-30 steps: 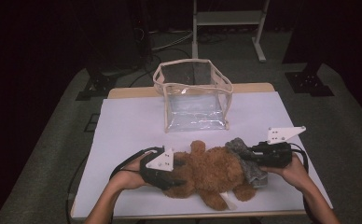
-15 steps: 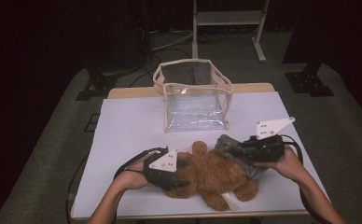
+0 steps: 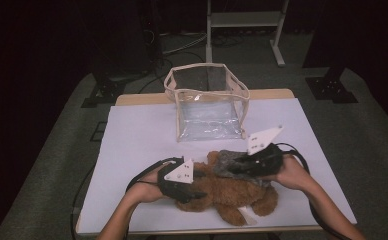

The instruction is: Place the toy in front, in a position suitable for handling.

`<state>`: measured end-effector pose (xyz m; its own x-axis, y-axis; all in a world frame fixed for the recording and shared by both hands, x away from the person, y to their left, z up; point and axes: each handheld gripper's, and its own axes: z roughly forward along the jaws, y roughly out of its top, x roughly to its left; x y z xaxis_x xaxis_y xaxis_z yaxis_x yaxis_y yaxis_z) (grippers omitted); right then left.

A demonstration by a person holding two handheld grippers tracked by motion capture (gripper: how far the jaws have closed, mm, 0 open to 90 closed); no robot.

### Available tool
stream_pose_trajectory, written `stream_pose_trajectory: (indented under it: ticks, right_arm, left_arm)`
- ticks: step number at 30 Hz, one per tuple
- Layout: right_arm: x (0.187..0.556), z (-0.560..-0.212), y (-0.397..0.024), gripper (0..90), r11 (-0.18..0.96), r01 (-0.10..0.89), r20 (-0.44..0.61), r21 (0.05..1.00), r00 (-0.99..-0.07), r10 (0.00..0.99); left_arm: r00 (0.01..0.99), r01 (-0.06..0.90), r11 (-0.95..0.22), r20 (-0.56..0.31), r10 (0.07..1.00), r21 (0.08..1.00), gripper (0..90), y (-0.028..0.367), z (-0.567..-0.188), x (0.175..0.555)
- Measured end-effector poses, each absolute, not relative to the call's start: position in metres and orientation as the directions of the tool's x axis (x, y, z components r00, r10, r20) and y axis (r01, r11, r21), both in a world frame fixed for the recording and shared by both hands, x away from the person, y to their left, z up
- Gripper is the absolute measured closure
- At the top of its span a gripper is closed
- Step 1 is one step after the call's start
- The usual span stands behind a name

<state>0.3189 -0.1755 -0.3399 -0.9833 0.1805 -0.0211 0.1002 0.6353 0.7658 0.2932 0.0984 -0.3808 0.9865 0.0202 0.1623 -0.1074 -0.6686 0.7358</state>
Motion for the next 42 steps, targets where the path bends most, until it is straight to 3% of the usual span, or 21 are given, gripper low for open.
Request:
stream_pose_trajectory:
  ticks: [5, 9, 17, 24, 27, 32, 42]
  right_arm:
    - [0.321, -0.346, -0.147, 76.4, 0.675, 0.070, -0.046, 0.734, -0.987, 0.153]
    - [0.322, -0.344, -0.166, 76.5, 0.649, 0.091, -0.032, 0.755, -0.984, 0.176]
    - [0.328, -0.356, -0.228, 76.6, 0.521, 0.224, 0.072, 0.824, -0.952, 0.296]
    - [0.319, -0.353, -0.201, 76.6, 0.540, 0.152, 0.036, 0.828, -0.975, 0.219]
    - [0.320, -0.356, -0.211, 76.7, 0.521, 0.179, 0.059, 0.835, -0.969, 0.238]
    - [0.321, -0.373, -0.234, 77.0, 0.446, 0.234, 0.122, 0.864, -0.956, 0.267]
    - [0.309, -0.383, -0.244, 77.3, 0.424, 0.237, 0.127, 0.874, -0.954, 0.272]
  left_arm:
    - [0.987, -0.101, -0.675, 0.158, 0.022, 0.730, 43.7, 0.098, -0.381, 0.293]
    - [0.987, -0.106, -0.678, 0.159, 0.017, 0.727, 43.9, 0.101, -0.380, 0.292]
    - [0.987, -0.110, -0.682, 0.159, 0.009, 0.723, 43.0, 0.100, -0.377, 0.291]
    - [0.985, -0.139, -0.719, 0.173, -0.026, 0.681, 44.3, 0.081, -0.373, 0.293]
    - [0.987, -0.126, -0.709, 0.157, -0.021, 0.694, 44.2, 0.081, -0.374, 0.294]
    - [0.989, -0.118, -0.683, 0.151, -0.011, 0.721, 43.9, 0.089, -0.371, 0.294]
    - [0.988, -0.037, -0.659, 0.125, 0.086, 0.752, 39.2, 0.131, -0.368, 0.295]
